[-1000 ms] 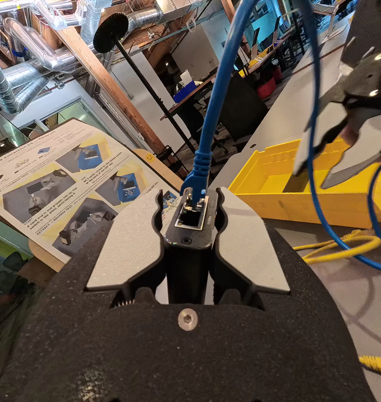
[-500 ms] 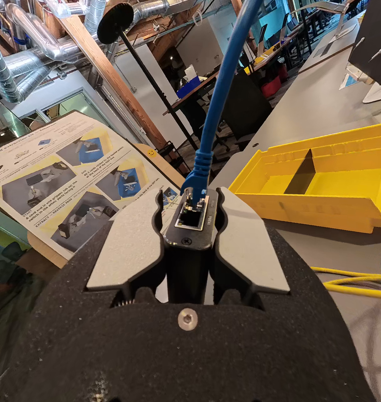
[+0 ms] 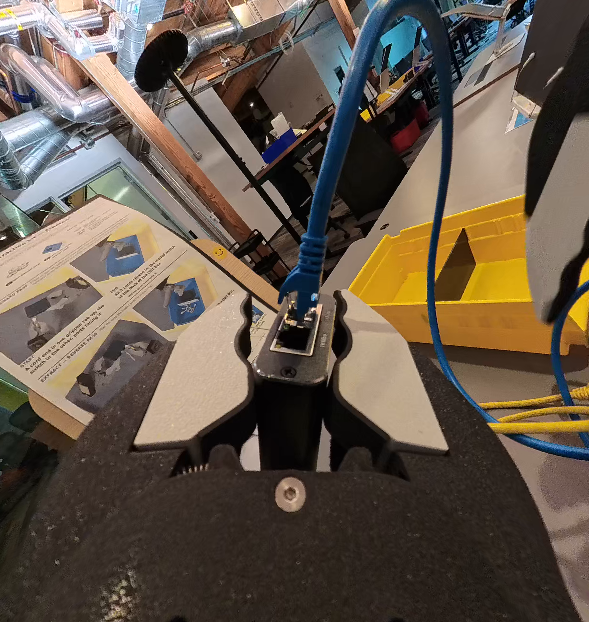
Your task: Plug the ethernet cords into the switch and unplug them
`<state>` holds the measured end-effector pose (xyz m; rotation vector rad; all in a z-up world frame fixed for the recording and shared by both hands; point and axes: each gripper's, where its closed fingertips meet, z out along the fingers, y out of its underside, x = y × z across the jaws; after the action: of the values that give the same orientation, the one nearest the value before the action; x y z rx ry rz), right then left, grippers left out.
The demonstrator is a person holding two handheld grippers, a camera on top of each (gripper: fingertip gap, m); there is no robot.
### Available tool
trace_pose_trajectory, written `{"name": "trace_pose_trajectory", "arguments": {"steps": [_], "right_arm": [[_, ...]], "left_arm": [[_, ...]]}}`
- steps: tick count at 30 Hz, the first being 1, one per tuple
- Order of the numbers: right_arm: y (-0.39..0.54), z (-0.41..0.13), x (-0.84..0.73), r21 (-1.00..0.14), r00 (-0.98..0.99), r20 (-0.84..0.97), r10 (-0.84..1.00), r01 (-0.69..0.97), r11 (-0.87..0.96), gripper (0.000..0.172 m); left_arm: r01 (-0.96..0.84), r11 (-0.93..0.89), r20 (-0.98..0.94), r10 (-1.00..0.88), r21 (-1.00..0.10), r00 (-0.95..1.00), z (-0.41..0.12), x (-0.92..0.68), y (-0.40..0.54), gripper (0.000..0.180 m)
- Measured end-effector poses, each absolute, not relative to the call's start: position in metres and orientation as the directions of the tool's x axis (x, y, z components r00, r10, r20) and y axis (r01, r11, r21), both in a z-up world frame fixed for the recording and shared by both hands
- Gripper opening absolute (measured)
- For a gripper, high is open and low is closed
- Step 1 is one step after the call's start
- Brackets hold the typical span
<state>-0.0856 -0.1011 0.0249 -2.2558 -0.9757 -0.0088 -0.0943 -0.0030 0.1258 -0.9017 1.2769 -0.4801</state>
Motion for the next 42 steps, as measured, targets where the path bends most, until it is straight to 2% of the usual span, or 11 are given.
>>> {"name": "trace_pose_trajectory", "arguments": {"steps": [3,9,18,22,24,28,35,42], "right_arm": [[-0.093,-0.008,-0.103,-0.578,0.75,0.134,0.648,0.59,-0.564,0.025],[-0.078,-0.034,-0.103,-0.542,0.784,0.113,0.611,0.564,-0.623,0.028],[-0.075,-0.034,-0.116,-0.532,0.785,0.07,0.616,0.551,-0.643,0.022],[-0.079,-0.056,-0.114,-0.47,0.777,0.045,0.628,0.571,-0.673,0.022],[-0.079,-0.061,-0.116,-0.467,0.763,0.048,0.644,0.587,-0.661,0.012],[-0.076,-0.045,-0.107,-0.494,0.758,0.182,0.627,0.621,-0.608,0.01],[-0.075,0.02,-0.09,-0.523,0.701,0.425,0.573,0.707,-0.476,0.006],[-0.079,0.089,-0.08,-0.482,0.587,0.625,0.514,0.808,-0.337,0.006]], "left_arm": [[-0.168,0.589,-0.611,-0.749,-0.791,0.254,0.126,-0.093,-0.006,0.045],[-0.167,0.594,-0.617,-0.748,-0.787,0.246,0.126,-0.092,-0.009,0.046],[-0.184,0.601,-0.629,-0.738,-0.777,0.245,0.124,-0.09,-0.008,0.046],[-0.178,0.607,-0.632,-0.734,-0.775,0.248,0.126,-0.092,-0.01,0.045],[-0.18,0.607,-0.633,-0.733,-0.774,0.251,0.127,-0.093,-0.009,0.045],[-0.194,0.609,-0.639,-0.725,-0.769,0.257,0.126,-0.095,-0.005,0.045],[-0.196,0.589,-0.621,-0.743,-0.784,0.249,0.123,-0.094,0.001,0.045],[-0.23,0.58,-0.623,-0.75,-0.781,0.223,0.113,-0.09,0.004,0.045]]}}
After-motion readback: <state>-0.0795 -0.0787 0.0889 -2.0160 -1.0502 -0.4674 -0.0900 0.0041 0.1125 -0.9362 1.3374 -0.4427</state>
